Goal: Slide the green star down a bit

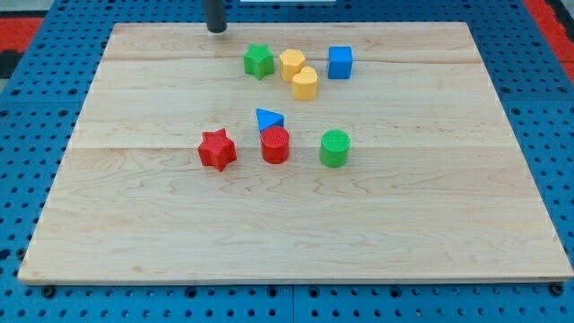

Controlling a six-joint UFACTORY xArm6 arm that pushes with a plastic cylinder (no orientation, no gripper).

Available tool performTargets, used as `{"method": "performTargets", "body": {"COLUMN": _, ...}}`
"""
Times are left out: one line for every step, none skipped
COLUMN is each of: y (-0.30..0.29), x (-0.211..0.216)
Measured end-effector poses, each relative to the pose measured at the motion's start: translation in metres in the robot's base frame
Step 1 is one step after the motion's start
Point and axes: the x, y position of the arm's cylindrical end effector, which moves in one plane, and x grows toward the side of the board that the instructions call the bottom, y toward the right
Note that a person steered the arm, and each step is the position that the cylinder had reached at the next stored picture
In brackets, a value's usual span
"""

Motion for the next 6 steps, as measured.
{"method": "performTargets", "body": {"y": 0.033, "x": 0.012}}
{"method": "performTargets", "body": {"y": 0.052, "x": 0.028}}
{"method": "performTargets", "body": {"y": 0.071, "x": 0.056}}
{"method": "performTargets", "body": {"y": 0.064, "x": 0.072}}
{"method": "performTargets", "body": {"y": 0.034, "x": 0.036}}
{"method": "performTargets", "body": {"y": 0.014, "x": 0.022}}
